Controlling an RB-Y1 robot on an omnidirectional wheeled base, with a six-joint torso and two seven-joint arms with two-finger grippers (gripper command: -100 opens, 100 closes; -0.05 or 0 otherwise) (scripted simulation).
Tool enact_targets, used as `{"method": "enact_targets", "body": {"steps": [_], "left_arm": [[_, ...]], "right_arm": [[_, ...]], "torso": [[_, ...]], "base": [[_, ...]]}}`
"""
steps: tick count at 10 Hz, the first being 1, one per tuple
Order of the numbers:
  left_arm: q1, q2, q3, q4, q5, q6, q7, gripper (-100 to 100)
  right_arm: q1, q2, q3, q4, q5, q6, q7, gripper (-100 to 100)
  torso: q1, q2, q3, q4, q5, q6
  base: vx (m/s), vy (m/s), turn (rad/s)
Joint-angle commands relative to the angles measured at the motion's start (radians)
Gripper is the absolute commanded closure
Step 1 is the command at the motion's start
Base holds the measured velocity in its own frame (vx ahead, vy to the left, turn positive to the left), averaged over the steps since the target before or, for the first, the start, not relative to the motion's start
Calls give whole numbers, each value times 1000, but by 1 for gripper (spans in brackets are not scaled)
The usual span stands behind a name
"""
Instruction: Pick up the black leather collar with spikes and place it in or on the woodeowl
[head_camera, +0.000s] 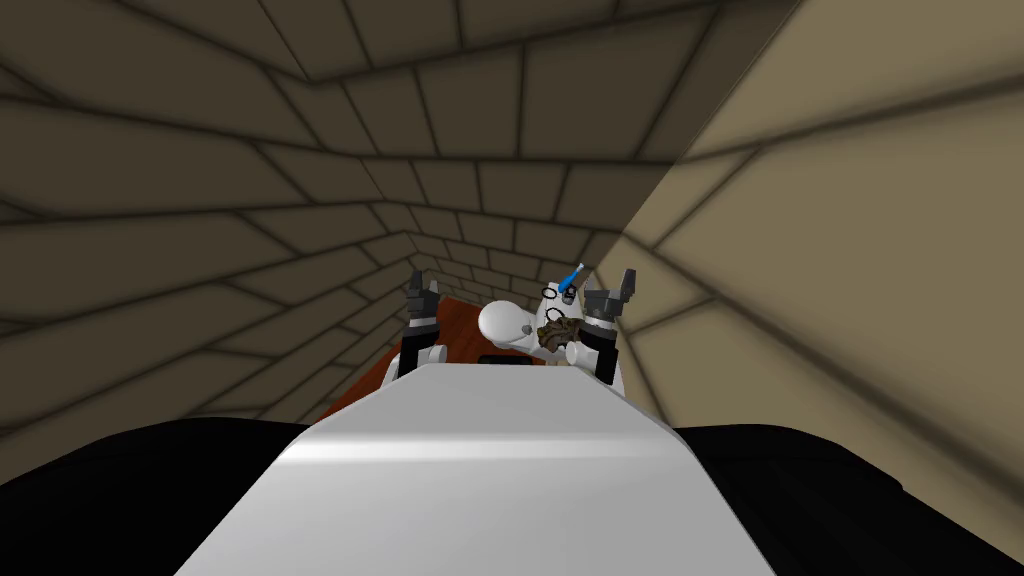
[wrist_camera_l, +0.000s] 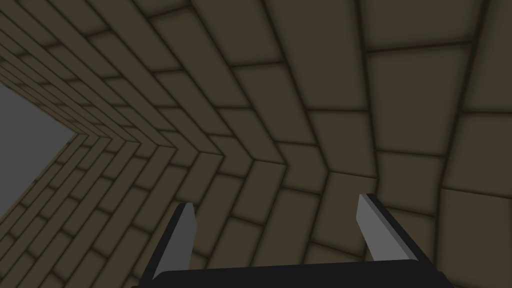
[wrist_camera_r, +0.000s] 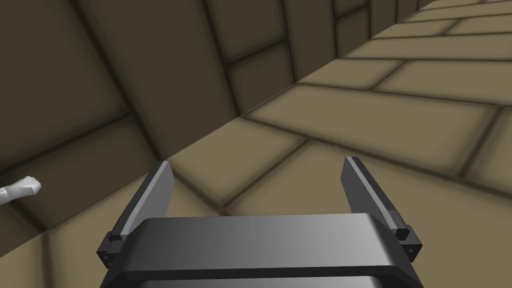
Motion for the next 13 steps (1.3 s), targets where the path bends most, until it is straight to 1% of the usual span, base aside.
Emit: {"method": "enact_targets", "body": {"steps": [1, 3, 5, 7, 8, 10, 11, 13], "left_arm": [[0, 0, 0, 0, 0, 0, 0, 0], [0, 0, 0, 0, 0, 0, 0, 0], [0, 0, 0, 0, 0, 0, 0, 0], [0, 0, 0, 0, 0, 0, 0, 0], [0, 0, 0, 0, 0, 0, 0, 0], [0, 0, 0, 0, 0, 0, 0, 0], [0, 0, 0, 0, 0, 0, 0, 0], [0, 0, 0, 0, 0, 0, 0, 0]], "right_arm": [[-4, -47, 8, 8, 7, 4, 11, -100], [-13, -107, 26, 27, 22, 14, 38, -100], [-27, -168, 53, 55, 46, 28, 79, -100], [-46, -215, 87, 92, 76, 47, 132, -100], [-56, -236, 107, 114, 93, 57, 162, -100], [-78, -274, 152, 163, 131, 81, 218, -100], [-78, -274, 152, 163, 131, 81, 228, -100], [-101, -310, 200, 220, 171, 108, 291, -100]], "torso": [[0, 0, 0, 0, 0, 0], [4, 0, 0, 0, 1, 0], [11, -3, -1, -1, 2, 0], [14, -5, -3, -1, 3, 0], [17, -5, -3, -1, 4, 0], [18, -4, -3, -1, 4, 0], [21, -4, -3, -1, 5, 0], [11, -3, -2, -1, 3, 0]], "base": [[0, 35, 6], [19, 98, 10], [45, 186, 19], [71, 233, 29], [55, 226, 20], [59, 292, 39], [47, 201, -7], [64, 188, 39]]}}
